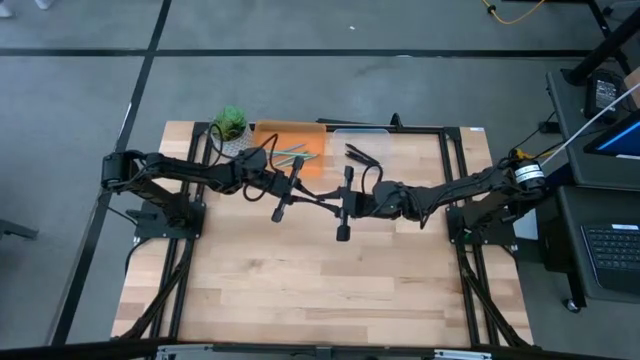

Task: Sort pens & pencils
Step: Put the black pen into the transparent bin

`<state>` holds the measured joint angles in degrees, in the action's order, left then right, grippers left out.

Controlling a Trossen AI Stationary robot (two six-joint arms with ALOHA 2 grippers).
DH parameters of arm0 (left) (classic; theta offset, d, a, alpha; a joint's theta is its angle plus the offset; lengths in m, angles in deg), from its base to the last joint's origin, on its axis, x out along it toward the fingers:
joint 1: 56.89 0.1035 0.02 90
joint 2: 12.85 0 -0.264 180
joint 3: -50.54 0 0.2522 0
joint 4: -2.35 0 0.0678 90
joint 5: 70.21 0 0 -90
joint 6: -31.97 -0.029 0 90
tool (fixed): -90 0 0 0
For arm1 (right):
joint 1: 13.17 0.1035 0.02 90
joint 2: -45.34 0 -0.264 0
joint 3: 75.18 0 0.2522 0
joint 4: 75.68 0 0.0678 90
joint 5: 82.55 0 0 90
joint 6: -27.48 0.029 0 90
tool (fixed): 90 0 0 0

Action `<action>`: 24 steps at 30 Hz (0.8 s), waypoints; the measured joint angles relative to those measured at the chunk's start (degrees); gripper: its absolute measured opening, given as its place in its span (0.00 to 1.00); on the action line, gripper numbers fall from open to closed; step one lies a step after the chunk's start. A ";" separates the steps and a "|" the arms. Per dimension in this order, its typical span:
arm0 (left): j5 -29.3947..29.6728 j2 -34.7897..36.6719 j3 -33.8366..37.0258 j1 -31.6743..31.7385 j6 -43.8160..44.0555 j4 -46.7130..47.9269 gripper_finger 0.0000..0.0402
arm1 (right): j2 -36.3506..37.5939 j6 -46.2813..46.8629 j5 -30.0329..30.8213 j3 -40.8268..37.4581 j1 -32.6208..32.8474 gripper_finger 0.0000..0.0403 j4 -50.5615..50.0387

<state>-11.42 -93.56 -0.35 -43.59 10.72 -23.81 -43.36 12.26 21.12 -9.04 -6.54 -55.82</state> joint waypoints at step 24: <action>1.69 -0.03 0.09 -0.50 -0.34 1.53 0.27 | 0.50 1.23 0.50 0.02 -0.04 0.09 -2.07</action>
<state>-9.73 -93.58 -0.26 -44.09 10.37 -22.28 -42.86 13.49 21.62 -9.02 -6.58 -57.89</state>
